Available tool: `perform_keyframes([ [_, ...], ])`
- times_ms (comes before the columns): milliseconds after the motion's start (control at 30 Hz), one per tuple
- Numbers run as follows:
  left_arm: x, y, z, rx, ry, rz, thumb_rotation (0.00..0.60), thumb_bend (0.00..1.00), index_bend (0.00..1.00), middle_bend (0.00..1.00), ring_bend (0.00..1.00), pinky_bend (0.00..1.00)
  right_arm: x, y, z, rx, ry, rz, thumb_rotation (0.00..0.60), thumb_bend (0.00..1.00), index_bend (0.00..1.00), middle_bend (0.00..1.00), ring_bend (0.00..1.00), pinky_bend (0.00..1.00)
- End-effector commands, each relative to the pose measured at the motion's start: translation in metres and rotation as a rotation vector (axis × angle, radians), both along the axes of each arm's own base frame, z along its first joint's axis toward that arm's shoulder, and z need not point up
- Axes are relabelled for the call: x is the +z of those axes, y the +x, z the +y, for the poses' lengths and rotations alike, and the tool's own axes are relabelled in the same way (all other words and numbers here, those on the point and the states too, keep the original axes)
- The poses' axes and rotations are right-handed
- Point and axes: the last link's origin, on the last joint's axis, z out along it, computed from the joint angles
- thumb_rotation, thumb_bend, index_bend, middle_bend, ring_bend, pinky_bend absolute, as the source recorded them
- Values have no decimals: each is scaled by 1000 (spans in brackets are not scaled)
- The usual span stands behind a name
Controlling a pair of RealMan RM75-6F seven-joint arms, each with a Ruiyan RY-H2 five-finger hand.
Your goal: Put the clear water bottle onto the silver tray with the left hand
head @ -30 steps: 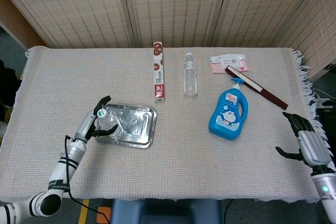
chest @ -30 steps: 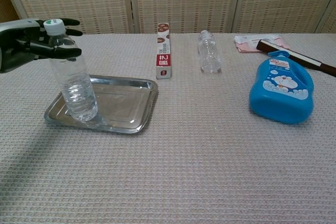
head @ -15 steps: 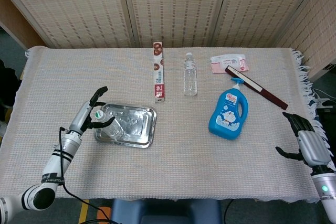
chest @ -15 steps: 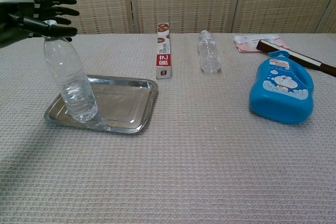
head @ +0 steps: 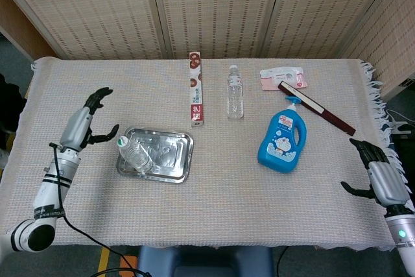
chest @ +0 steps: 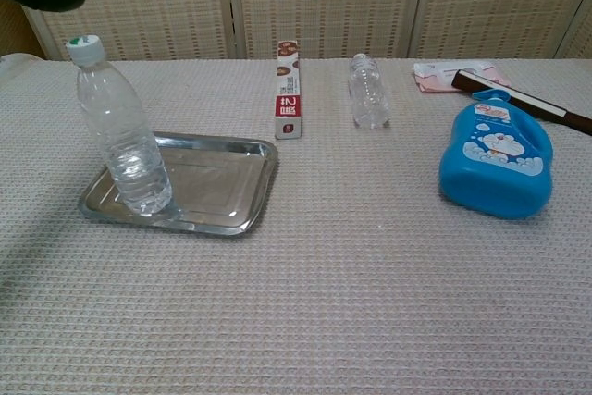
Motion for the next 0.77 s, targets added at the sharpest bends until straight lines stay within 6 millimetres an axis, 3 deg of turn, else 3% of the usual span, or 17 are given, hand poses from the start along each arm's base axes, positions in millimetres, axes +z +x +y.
perform_keyframes([
  [33,27,-29,-2,33,92,144,600,484,190,72,27,186,0,0,0,-1,0,1,600,142,60,69,0,60],
  [200,44,-61,-11,48,123,331,600,559,244,121,68,187,-3,0,0,-3,8,8,600,142,60,69,0,60],
  [467,35,-110,-48,-55,66,797,600,575,266,173,118,213,-5,1,0,1,17,6,600,142,60,69,0,60],
  [767,31,-129,-64,-30,19,832,600,552,260,174,118,216,-4,1,-1,3,4,1,600,142,60,69,0,60],
])
